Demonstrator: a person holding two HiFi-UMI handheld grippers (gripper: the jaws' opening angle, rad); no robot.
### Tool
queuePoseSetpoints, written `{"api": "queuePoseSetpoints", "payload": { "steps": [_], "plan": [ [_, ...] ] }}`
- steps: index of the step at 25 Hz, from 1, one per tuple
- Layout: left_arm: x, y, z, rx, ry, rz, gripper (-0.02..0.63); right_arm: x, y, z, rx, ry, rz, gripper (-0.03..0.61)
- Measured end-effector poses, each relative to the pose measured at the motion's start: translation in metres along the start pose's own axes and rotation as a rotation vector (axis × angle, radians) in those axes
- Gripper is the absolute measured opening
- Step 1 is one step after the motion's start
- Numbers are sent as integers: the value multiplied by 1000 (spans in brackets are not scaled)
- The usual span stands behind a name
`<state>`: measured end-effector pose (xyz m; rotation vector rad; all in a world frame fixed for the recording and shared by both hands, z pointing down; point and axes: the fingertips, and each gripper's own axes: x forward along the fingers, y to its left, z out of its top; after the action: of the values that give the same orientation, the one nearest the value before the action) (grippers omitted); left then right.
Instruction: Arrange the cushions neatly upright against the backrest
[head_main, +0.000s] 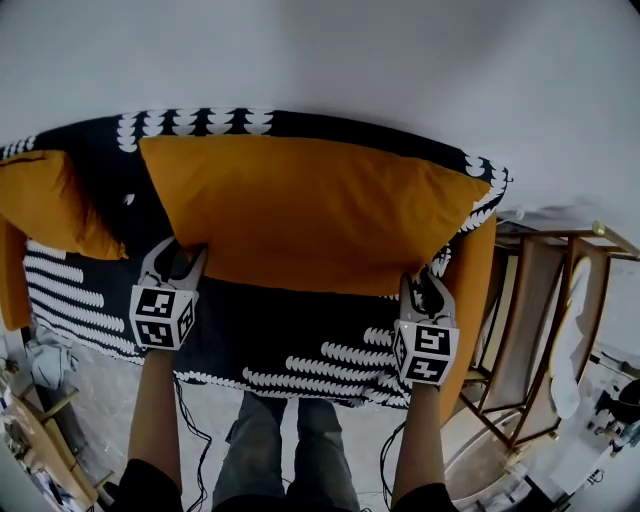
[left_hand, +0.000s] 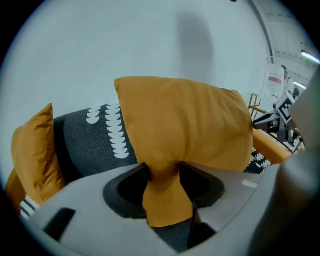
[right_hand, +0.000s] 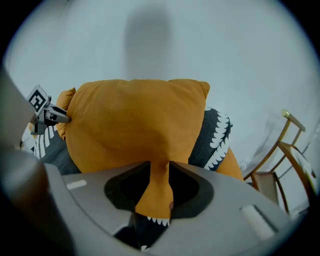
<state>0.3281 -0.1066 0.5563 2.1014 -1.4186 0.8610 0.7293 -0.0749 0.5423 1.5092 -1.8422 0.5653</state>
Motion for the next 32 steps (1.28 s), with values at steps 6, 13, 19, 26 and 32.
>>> {"api": "queuePoseSetpoints", "payload": {
  "steps": [6,13,19,26,32],
  "plan": [
    [-27,-7,9,13,-26,14,187,-30,7,12,3,-45,14,116],
    [-72,-33,44,-6,-102,16,141,-78,10,41,17,-127,0,9],
    [-126,-57,82,-24,-183,28,74,-128,16,78,37,-219,25,-3],
    [-180,-74,124,-23,-261,35,8,-192,20,131,-11,-323,46,-3],
    [-224,-92,156,-14,-326,31,-11,-247,28,163,46,-407,88,0]
  ]
}}
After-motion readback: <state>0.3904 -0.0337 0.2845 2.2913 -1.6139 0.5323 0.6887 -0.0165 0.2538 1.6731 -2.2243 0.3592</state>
